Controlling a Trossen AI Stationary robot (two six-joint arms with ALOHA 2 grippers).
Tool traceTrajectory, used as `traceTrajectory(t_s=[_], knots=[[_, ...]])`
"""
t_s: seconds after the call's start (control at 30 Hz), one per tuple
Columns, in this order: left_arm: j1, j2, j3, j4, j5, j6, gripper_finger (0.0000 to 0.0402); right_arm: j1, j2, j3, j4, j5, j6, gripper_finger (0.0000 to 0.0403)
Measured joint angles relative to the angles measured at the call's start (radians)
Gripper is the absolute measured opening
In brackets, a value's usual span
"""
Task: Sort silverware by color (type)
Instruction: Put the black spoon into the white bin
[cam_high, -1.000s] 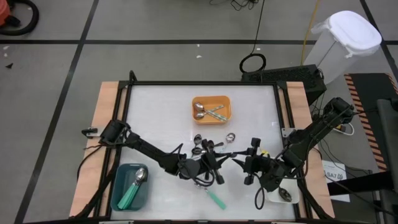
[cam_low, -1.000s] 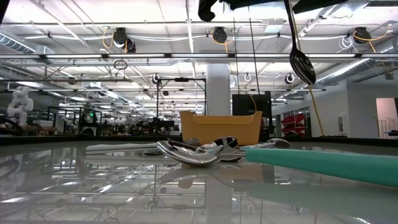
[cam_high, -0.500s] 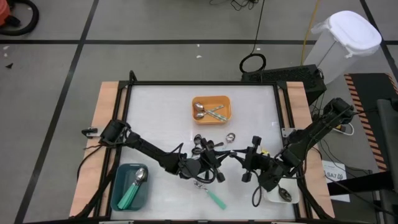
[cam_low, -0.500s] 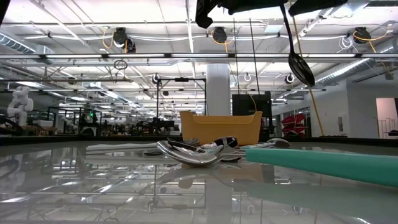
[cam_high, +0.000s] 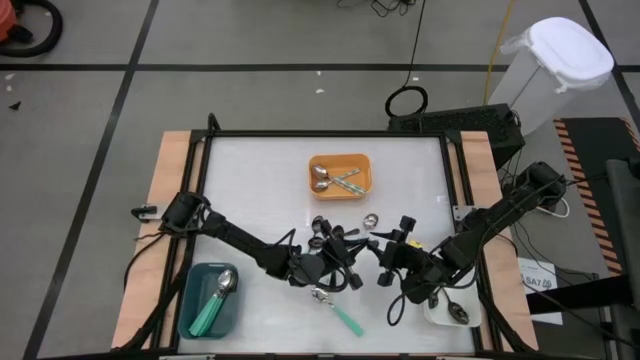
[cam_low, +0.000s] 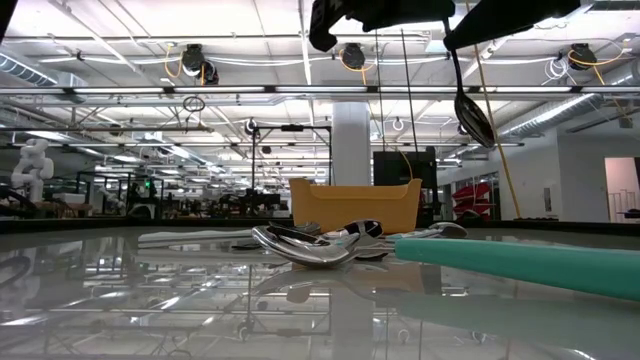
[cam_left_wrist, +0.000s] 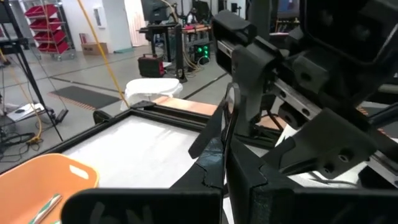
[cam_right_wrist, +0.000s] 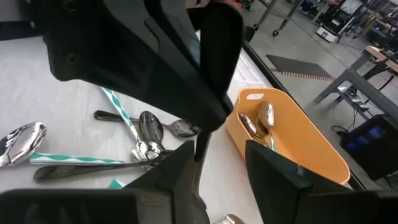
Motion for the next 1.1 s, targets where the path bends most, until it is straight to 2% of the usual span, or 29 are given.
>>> traceTrajectory(t_s=[0.13,0.53,0.83,0.93,1.1], knots=[[0.004,0.0,0.0,-0.005,-0.001,-0.036,0.0,-0.002,0.001,0.0,0.003,0.0,0.0,0.0118],[0.01,0.0,0.0,-0.008,-0.002,-0.07,0.0,-0.008,0.013,0.0,0.006,-0.002,-0.035,0.0016],[0.01,0.0,-0.001,-0.018,0.008,-0.085,0.0003,-0.01,0.012,0.0,-0.002,-0.027,-0.037,0.0008],[0.009,0.0,-0.001,-0.026,0.02,-0.077,0.0022,-0.01,0.009,0.0,-0.008,-0.031,-0.046,0.0005],[0.011,-0.002,-0.001,-0.023,0.066,-0.075,0.0088,-0.007,-0.033,0.0,-0.051,-0.056,-0.028,0.0]])
